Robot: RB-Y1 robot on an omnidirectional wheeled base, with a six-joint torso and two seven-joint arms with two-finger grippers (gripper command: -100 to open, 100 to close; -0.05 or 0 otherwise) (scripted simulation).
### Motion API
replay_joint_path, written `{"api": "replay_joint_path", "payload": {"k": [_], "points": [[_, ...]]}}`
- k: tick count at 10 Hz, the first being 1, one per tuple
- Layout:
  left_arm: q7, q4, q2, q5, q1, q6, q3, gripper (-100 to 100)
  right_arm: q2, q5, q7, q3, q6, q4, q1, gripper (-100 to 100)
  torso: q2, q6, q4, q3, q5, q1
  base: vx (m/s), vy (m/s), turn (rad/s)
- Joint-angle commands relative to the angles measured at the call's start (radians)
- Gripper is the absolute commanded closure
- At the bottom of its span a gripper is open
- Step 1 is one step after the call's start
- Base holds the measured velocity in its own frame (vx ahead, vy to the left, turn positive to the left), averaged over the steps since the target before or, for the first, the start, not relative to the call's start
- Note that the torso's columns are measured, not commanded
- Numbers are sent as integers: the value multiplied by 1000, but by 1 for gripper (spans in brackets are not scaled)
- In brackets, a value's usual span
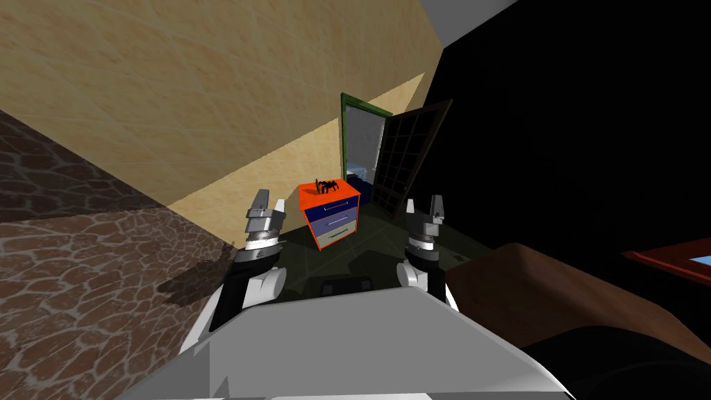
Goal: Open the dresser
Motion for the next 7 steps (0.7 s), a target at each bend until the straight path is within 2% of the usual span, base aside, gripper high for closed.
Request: {"api": "replay_joint_path", "payload": {"k": [1, 7], "points": [[0, 0, 0, 0, 0, 0, 0, 0, 0, 0, 0, 0, 0, 0, 0, 0, 40, 0, 41, -82, 0, 0, 0, 0, 0], [0, 0, 0, 0, 0, 0, 0, 0, 0, 0, 0, 0, 0, 0, 0, 0, 470, 0, 470, -939, 0, 0, 0, 0, 0]]}}
